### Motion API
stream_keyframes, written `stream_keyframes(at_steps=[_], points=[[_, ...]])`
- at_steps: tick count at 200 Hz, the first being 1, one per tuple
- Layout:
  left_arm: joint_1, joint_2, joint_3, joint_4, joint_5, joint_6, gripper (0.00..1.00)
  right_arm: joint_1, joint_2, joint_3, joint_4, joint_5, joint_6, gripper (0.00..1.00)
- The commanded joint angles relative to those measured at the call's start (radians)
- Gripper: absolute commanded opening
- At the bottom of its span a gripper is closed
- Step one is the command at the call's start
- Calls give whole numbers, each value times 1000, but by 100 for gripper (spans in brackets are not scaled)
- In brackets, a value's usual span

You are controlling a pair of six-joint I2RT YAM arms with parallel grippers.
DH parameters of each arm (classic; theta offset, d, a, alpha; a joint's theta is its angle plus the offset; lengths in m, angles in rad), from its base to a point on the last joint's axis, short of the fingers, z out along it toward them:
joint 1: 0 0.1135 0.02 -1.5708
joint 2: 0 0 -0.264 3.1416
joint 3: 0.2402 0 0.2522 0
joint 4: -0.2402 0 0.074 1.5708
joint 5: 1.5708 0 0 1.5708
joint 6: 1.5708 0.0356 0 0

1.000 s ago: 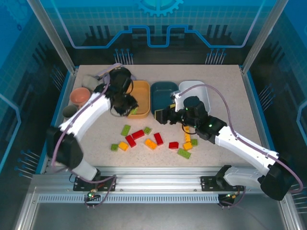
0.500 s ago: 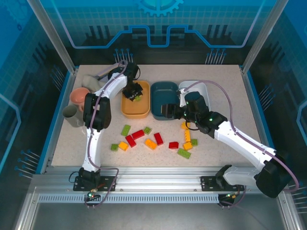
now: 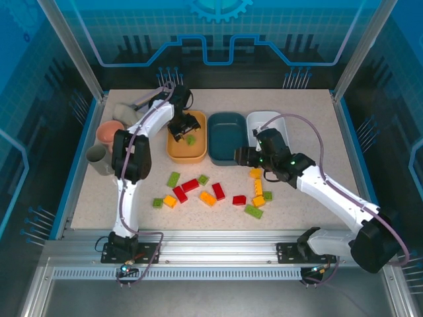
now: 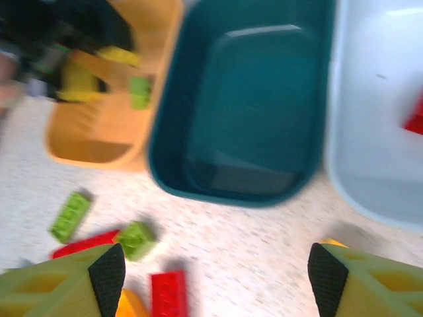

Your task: Sort the legos into containers by color

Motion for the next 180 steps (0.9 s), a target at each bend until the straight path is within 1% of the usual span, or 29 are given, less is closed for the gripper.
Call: stream_keyframes(at_steps=[1, 16, 37, 56, 69, 85, 99, 119, 128, 153, 180], points=[[-55, -238, -75, 26, 6, -2, 71, -22, 33, 17, -258, 41, -9, 72], [-102, -378, -206, 115, 24, 6, 75, -20, 57, -15, -278, 20, -30, 70], [-190, -595, -453, 258, 64, 16, 80, -20, 97, -62, -231, -16, -65, 69], [-259, -771, -681, 361, 100, -26, 81, -26, 162, -63, -206, -16, -80, 67], [-298, -876, -811, 404, 110, -60, 84, -29, 207, -63, -194, -20, -85, 65], [-326, -972, -925, 409, 103, -94, 85, -31, 253, -63, -175, -44, -93, 61], [-333, -1029, -985, 397, 101, -115, 84, -28, 291, -63, -174, -40, -88, 58], [-340, -1079, -1015, 387, 93, -122, 84, -34, 327, -63, -206, 16, -72, 53], [-344, -1089, -1013, 380, 88, -119, 84, -37, 330, -63, -207, 32, -67, 52], [-348, -1092, -1004, 378, 88, -113, 84, -43, 340, -93, -182, 24, -71, 49], [-359, -1090, -1009, 391, 89, -121, 83, -44, 382, -87, -162, 19, -73, 39]])
